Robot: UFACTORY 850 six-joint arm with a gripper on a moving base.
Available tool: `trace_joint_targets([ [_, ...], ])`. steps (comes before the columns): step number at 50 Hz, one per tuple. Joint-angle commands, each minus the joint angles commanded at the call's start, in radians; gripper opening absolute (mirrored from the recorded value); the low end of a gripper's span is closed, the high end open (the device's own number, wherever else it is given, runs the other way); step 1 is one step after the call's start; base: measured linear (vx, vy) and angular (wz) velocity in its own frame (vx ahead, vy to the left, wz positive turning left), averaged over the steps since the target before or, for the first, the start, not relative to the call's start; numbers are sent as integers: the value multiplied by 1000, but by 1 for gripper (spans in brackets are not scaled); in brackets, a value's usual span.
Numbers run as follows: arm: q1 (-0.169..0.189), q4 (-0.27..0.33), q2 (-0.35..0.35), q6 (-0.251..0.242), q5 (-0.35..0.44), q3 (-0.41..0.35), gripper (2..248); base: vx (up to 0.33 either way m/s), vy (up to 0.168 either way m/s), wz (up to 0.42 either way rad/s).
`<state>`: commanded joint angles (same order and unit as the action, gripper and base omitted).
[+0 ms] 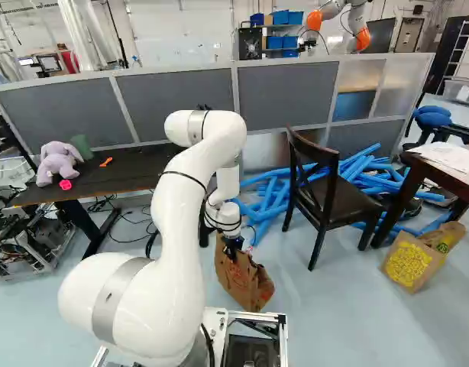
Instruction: Pick up the bag on the ground and place it on the table
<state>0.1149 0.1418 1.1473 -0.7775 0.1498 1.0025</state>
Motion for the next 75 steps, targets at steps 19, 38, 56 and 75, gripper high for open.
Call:
trace_joint_targets([
  [19,-8,-1,-84,0,1,-96,21,0,0,0],
  [38,-11,-25,-175,0,30,-208,21,0,0,0],
  [56,-6,-46,-260,0,71,-295,21,0,0,0],
  [75,-7,-61,-351,0,105,-361,21,0,0,0],
])
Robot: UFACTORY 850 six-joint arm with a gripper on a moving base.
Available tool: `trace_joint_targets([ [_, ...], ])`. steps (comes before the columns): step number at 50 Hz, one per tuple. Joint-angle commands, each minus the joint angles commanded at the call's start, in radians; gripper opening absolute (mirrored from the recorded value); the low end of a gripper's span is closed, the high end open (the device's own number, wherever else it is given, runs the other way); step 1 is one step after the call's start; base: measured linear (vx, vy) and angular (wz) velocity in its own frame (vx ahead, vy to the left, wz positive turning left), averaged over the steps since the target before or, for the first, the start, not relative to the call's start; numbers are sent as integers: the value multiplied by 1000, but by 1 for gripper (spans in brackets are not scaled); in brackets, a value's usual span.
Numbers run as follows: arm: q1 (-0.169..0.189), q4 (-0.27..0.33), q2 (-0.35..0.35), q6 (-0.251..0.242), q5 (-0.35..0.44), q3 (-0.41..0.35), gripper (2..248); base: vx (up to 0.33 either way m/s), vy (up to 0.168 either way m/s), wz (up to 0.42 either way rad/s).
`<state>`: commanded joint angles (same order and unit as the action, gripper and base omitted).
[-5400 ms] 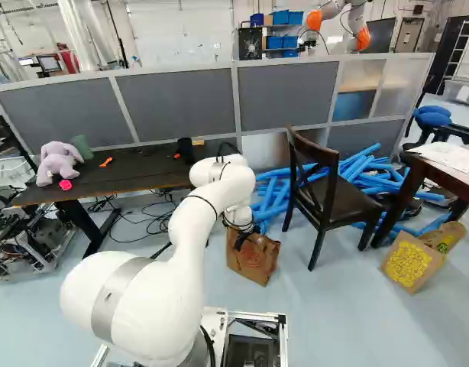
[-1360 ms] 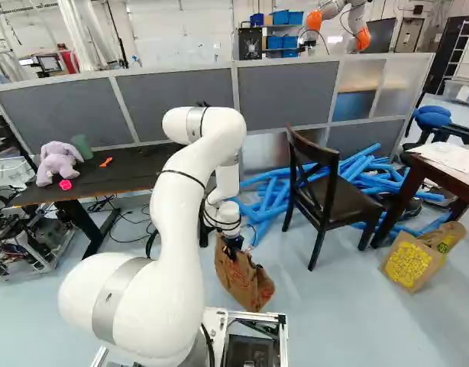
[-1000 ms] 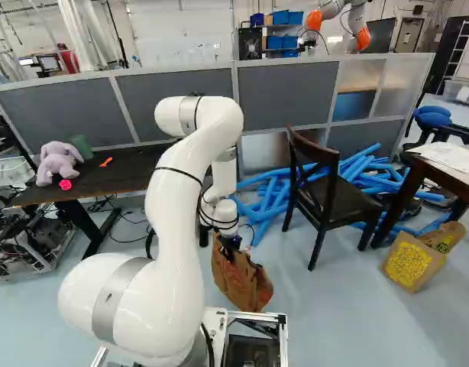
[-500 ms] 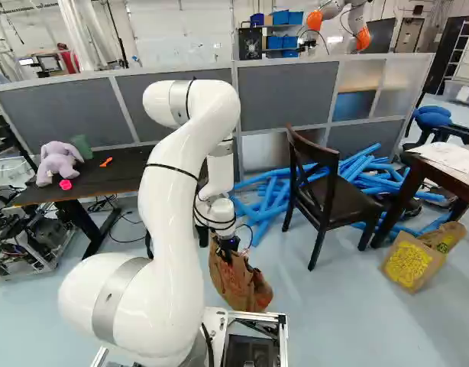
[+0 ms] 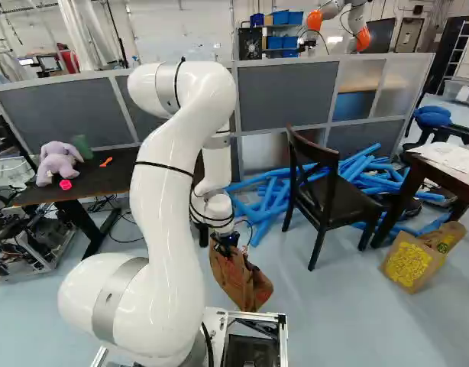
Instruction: Pick up the bag on the ground and place it on the table
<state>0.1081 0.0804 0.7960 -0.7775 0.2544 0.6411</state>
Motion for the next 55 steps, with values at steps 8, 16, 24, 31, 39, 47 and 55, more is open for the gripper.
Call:
trace_joint_targets([
  [8,-4,-1,-40,0,-3,-34,21,0,0,0],
  [16,-5,-1,-81,0,-21,-63,21,0,0,0],
  [24,-5,-1,-121,0,-35,-87,21,0,0,0],
  [31,-6,-1,-155,0,-53,-104,21,0,0,0],
  [39,-7,-1,-195,0,-82,-123,21,0,0,0],
  [47,-8,-1,-234,0,-115,-135,21,0,0,0],
  [55,-8,-1,-273,0,-152,-147,21,0,0,0],
])
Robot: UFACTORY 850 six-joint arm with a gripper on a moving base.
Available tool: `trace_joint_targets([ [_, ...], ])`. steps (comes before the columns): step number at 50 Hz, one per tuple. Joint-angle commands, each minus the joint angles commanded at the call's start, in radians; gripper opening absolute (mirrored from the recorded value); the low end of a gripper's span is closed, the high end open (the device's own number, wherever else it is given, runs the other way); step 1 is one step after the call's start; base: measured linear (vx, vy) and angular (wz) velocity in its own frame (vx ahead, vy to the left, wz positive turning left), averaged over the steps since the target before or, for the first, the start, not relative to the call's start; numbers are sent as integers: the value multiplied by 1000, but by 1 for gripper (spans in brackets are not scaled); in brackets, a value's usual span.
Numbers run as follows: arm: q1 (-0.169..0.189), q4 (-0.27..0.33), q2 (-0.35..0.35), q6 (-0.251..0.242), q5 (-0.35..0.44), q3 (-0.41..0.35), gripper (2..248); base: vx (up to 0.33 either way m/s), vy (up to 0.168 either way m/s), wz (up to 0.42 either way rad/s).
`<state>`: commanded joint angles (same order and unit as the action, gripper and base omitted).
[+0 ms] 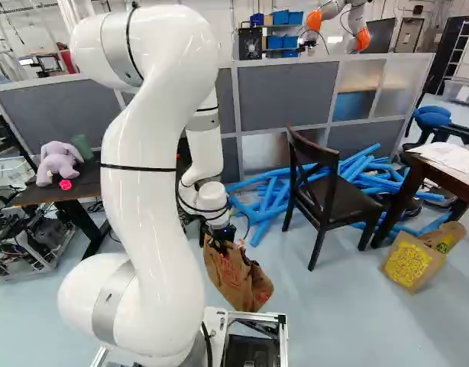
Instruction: Pick up the bag on the ground and place it on the table
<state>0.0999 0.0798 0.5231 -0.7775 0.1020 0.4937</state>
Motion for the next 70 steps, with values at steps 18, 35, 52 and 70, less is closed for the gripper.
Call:
trace_joint_targets([
  [18,-1,0,-97,0,-82,-39,21,0,0,0],
  [35,12,0,-185,0,-165,-60,21,0,0,0],
  [52,20,0,-278,0,-244,-82,21,0,0,0],
  [70,34,0,-365,0,-326,-85,21,0,0,0],
])
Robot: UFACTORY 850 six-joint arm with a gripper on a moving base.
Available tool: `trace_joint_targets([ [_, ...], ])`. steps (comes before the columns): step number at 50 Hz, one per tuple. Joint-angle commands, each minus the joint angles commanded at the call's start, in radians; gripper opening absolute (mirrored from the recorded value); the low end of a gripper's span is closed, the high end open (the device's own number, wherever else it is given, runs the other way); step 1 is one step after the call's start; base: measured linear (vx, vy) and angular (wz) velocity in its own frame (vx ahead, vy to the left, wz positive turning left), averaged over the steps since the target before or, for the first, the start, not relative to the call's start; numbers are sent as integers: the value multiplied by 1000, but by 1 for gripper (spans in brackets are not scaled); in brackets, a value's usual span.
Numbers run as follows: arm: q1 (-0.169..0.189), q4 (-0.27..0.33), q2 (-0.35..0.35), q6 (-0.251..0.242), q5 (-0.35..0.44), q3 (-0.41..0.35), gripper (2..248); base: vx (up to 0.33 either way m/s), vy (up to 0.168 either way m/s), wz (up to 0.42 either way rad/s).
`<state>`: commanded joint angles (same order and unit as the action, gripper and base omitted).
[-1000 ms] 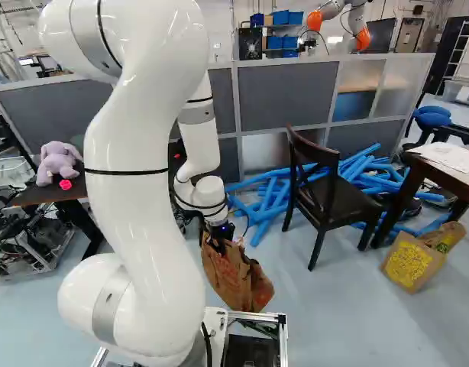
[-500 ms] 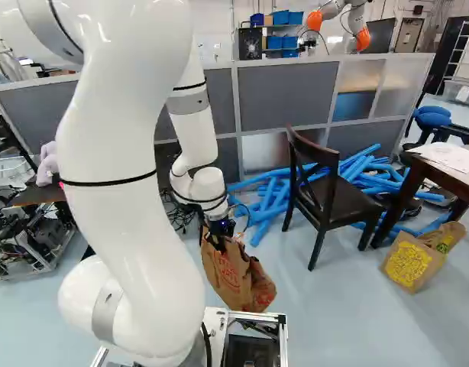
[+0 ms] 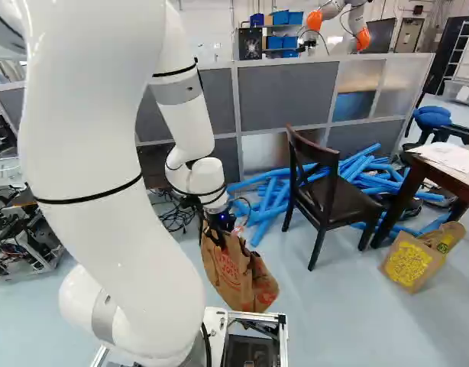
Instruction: Pick up the bag on the ground and place it on the table
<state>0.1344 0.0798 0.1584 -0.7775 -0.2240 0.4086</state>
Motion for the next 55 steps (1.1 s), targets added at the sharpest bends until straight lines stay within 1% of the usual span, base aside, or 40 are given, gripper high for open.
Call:
trace_joint_targets([
  [13,11,0,-61,0,-61,1,21,0,0,0],
  [25,23,0,-117,0,-135,2,21,0,0,0],
  [37,35,0,-158,0,-202,21,21,0,0,0],
  [55,46,0,-196,0,-225,69,21,0,0,0],
])
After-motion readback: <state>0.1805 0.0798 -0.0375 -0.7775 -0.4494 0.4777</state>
